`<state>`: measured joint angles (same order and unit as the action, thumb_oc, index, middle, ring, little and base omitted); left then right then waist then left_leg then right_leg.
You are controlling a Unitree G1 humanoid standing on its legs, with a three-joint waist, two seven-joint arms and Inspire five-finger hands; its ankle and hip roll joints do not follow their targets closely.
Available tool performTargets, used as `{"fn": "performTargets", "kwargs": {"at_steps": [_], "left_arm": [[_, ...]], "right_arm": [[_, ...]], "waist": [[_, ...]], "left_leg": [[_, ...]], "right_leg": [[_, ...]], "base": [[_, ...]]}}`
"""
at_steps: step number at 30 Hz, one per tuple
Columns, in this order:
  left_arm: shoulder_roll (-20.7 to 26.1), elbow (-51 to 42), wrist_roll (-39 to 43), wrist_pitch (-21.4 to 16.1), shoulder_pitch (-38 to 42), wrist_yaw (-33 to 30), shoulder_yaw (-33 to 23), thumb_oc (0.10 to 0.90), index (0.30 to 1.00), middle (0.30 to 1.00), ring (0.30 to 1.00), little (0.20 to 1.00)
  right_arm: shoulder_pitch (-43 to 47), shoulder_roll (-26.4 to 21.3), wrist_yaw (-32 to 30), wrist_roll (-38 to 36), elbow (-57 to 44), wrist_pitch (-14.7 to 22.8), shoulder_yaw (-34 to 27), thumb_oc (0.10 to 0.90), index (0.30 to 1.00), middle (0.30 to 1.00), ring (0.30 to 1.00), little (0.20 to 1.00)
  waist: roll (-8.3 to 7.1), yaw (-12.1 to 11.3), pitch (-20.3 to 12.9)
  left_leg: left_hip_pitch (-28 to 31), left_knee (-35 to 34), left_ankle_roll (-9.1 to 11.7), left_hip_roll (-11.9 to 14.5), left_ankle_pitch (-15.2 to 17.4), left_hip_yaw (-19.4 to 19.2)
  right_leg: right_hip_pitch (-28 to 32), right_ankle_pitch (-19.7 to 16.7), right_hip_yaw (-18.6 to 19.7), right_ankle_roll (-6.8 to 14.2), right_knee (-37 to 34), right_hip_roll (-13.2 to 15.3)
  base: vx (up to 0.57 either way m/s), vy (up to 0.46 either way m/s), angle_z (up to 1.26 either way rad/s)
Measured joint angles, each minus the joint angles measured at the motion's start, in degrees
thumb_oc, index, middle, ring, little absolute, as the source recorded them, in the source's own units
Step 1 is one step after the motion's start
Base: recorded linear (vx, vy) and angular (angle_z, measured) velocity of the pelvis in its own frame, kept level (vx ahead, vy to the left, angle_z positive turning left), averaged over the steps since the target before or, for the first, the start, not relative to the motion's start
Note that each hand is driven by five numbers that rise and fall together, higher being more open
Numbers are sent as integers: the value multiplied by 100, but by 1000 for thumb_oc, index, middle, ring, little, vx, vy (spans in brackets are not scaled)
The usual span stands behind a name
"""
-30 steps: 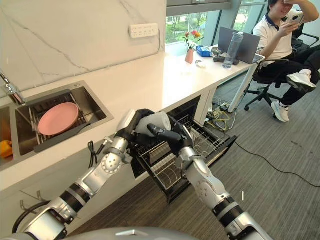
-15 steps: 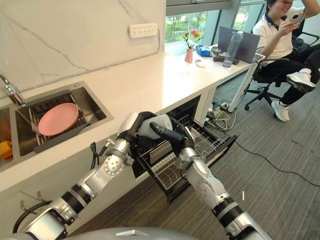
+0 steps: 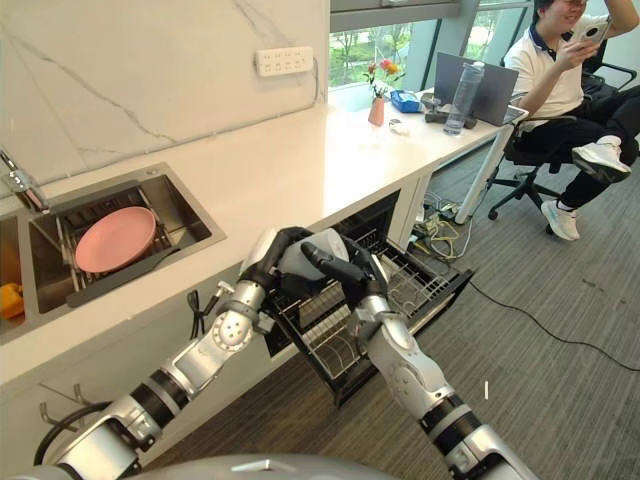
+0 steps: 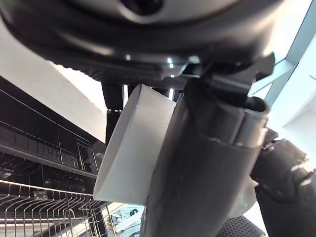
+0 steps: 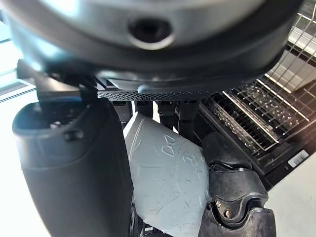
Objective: Place the dishes in the dishwasher.
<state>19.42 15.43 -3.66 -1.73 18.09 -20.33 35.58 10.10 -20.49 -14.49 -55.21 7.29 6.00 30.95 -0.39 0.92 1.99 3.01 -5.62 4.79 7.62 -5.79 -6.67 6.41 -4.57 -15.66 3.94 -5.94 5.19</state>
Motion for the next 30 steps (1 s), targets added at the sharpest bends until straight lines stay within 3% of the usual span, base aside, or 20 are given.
{"fn": "performTargets", "kwargs": {"at_steps": [3, 8, 15, 16, 17, 18, 30], "left_arm": [[-35, 0, 295, 46, 0, 18, 0, 400, 300, 300, 300, 300], [-79, 1, 1466, 146, 0, 23, -106, 400, 300, 300, 300, 300], [-79, 1, 1752, 146, 0, 23, -102, 400, 300, 300, 300, 300], [-79, 1, 1776, 146, 0, 23, -103, 400, 300, 300, 300, 300], [-79, 1, 1779, 146, 0, 23, -103, 400, 300, 300, 300, 300], [-79, 1, 1779, 146, 0, 23, -103, 400, 300, 300, 300, 300], [-91, 2, 1764, 116, 22, 59, -52, 400, 300, 300, 300, 300]], "right_arm": [[6, 2, -5, 26, -1, -2, 1, 800, 900, 900, 900, 900], [40, 256, 0, 10, -27, 90, 20, 800, 900, 900, 900, 900], [40, 261, 2, 72, -27, 96, 24, 800, 900, 900, 900, 900], [40, 261, 2, 115, -27, 93, 24, 722, 782, 782, 782, 782], [40, 261, 2, 116, -27, 93, 25, 599, 599, 599, 599, 599], [40, 261, 2, 117, -26, 92, 24, 413, 319, 319, 319, 319], [53, 234, -61, 177, 93, 162, 7, 400, 300, 300, 300, 300]], "waist": [[5, -1, 3], [8, 5, 6], [8, -6, 10], [8, -5, 10], [8, -3, 10], [8, -1, 10], [7, 3, 10]], "left_leg": [[0, 0, 0, 0, 0, 0], [-3, 0, 0, -1, 0, -2], [-9, 0, 0, -6, 0, -1], [-9, 0, 0, -5, 0, -1], [-9, 0, 0, -5, 0, -1], [-9, 0, 0, -5, 0, -1], [-20, 0, 0, -7, 0, 6]], "right_leg": [[0, 0, 0, 0, 0, 0], [-6, 0, 2, 0, 0, 2], [-10, 1, 1, 1, 0, 7], [-10, 1, 1, 1, 0, 6], [-10, 1, 1, 1, 0, 6], [-10, 1, 1, 1, 0, 6], [-17, 1, -4, 1, 0, 7]], "base": [[0, 0, 0], [0, 0, 0], [0, 0, 0], [0, 0, 0], [0, 0, 0], [0, 0, 0], [0, 0, 0]]}}
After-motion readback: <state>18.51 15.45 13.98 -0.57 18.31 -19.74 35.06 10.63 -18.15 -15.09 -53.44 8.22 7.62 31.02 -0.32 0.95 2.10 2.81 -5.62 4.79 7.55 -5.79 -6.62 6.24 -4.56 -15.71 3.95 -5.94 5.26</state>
